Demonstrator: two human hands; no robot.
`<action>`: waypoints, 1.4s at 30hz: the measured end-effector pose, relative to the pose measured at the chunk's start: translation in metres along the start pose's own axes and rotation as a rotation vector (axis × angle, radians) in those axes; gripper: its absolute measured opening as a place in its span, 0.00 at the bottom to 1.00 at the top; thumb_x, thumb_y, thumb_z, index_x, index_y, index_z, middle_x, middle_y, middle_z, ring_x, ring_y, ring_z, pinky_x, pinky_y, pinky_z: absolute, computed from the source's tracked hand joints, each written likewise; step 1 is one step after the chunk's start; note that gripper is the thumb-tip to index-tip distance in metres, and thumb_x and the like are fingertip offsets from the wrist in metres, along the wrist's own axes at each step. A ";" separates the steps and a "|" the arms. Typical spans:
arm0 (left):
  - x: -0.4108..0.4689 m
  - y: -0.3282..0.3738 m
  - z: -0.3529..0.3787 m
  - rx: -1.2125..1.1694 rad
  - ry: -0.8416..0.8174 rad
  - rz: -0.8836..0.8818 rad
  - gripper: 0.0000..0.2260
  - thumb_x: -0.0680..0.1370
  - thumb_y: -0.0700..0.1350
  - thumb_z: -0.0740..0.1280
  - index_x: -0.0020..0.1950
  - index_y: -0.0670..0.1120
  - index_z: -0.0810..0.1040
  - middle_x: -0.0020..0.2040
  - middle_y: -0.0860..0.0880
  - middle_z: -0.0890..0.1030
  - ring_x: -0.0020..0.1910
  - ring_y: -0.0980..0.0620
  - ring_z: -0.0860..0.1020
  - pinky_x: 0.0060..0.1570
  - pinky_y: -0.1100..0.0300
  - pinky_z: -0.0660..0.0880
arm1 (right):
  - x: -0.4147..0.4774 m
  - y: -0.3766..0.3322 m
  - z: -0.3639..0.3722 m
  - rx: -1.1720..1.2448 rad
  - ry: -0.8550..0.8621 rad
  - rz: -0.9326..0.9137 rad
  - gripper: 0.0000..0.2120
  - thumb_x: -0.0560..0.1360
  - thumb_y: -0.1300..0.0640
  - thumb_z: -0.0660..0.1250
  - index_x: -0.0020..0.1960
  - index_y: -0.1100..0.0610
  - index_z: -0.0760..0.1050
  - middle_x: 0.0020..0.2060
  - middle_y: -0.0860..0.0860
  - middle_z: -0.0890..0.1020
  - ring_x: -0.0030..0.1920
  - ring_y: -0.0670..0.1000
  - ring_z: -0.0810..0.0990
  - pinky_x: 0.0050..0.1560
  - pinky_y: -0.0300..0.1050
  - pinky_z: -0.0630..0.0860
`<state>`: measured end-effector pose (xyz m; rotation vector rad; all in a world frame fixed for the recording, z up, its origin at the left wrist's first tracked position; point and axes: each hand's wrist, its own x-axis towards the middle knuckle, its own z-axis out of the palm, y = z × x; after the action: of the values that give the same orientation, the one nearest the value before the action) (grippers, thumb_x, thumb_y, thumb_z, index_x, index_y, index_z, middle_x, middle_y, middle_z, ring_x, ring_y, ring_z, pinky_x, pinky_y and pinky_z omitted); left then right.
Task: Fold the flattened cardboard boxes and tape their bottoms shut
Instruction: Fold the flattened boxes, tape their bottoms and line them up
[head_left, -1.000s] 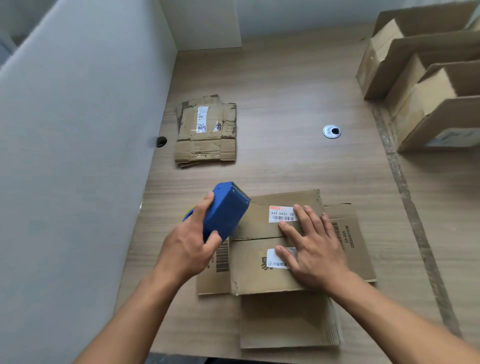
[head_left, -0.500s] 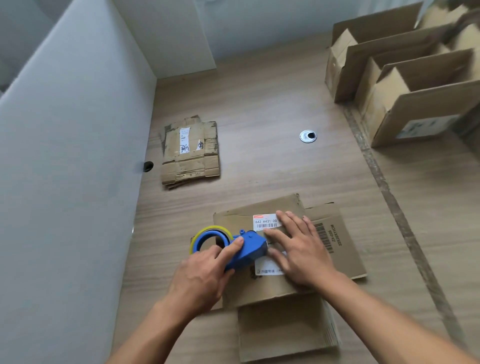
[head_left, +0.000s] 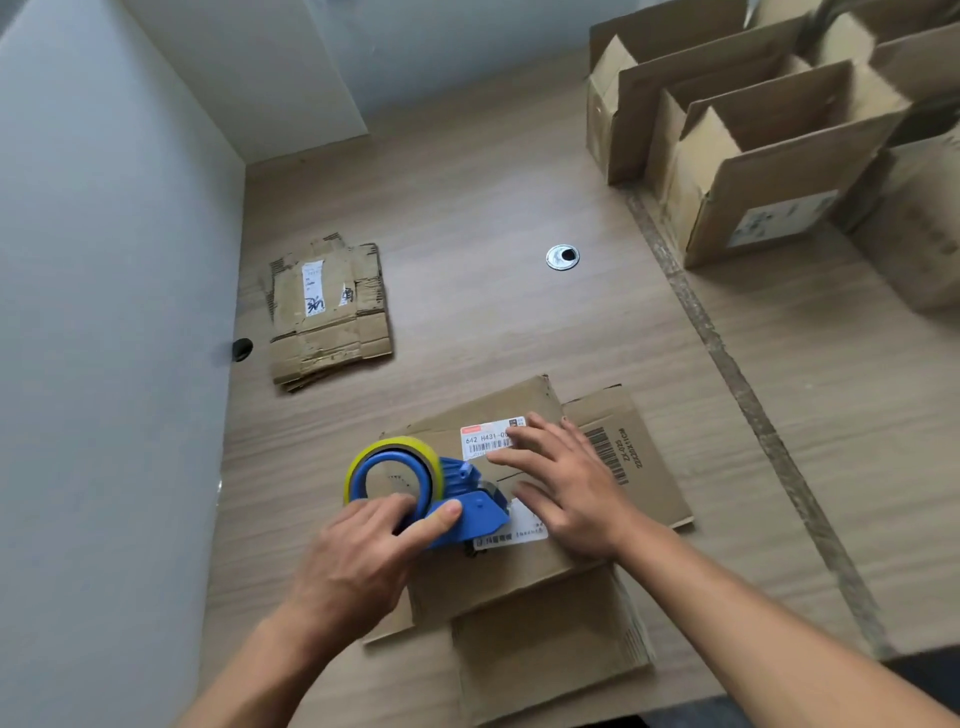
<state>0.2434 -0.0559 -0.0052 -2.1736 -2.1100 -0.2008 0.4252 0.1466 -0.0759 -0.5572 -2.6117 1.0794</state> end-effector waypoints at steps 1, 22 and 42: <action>0.000 -0.001 0.002 0.011 0.013 0.010 0.23 0.75 0.44 0.64 0.70 0.55 0.69 0.42 0.48 0.78 0.34 0.47 0.76 0.34 0.57 0.72 | 0.000 0.000 -0.001 0.013 -0.001 -0.002 0.21 0.78 0.42 0.56 0.70 0.36 0.68 0.73 0.44 0.69 0.78 0.47 0.55 0.78 0.48 0.42; 0.023 -0.006 -0.005 -0.102 -0.130 -0.042 0.23 0.75 0.54 0.60 0.70 0.55 0.68 0.41 0.53 0.79 0.32 0.49 0.75 0.30 0.60 0.70 | 0.012 -0.010 -0.019 0.253 -0.088 0.170 0.25 0.69 0.31 0.58 0.55 0.43 0.82 0.67 0.40 0.75 0.74 0.36 0.55 0.76 0.44 0.42; 0.029 -0.006 -0.008 -0.184 -0.352 -0.184 0.31 0.73 0.57 0.66 0.74 0.63 0.60 0.46 0.57 0.78 0.36 0.49 0.78 0.30 0.56 0.73 | -0.023 0.037 -0.077 0.933 0.196 0.823 0.09 0.82 0.61 0.62 0.43 0.60 0.73 0.43 0.58 0.81 0.42 0.49 0.82 0.41 0.40 0.77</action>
<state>0.2375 -0.0291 0.0078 -2.2509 -2.5804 -0.0261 0.4839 0.2087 -0.0514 -1.3900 -1.3923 2.1090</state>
